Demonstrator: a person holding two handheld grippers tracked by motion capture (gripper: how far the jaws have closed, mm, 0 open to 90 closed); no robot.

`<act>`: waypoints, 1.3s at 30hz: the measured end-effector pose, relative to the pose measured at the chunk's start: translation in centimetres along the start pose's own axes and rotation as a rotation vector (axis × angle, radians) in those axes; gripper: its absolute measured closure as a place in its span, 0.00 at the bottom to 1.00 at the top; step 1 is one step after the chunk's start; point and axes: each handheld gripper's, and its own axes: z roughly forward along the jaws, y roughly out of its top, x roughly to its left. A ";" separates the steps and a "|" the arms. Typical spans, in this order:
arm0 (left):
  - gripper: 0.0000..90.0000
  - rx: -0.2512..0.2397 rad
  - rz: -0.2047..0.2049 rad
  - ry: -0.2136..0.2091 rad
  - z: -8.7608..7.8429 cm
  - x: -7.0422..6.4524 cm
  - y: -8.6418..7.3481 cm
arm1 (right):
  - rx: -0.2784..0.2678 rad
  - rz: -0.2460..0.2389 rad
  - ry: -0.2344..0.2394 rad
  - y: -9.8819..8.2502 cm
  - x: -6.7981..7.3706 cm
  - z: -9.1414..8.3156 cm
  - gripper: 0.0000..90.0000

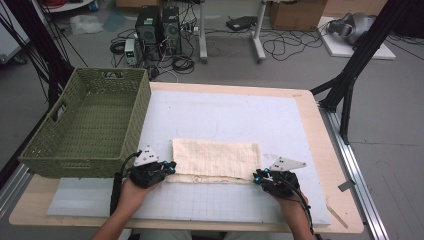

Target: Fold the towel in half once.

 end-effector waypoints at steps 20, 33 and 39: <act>0.97 -0.068 -0.041 -0.033 -2.2 -0.2 0.6 | -0.003 -0.076 0.026 0.7 0.9 -0.3 0.96; 0.82 0.071 -0.055 0.036 -1.0 -0.4 -1.1 | 0.007 -0.070 0.074 0.4 0.9 -0.9 0.78; 0.52 0.011 -0.095 0.089 -0.7 0.6 0.6 | -0.082 0.059 -0.070 0.5 -0.7 -1.6 0.56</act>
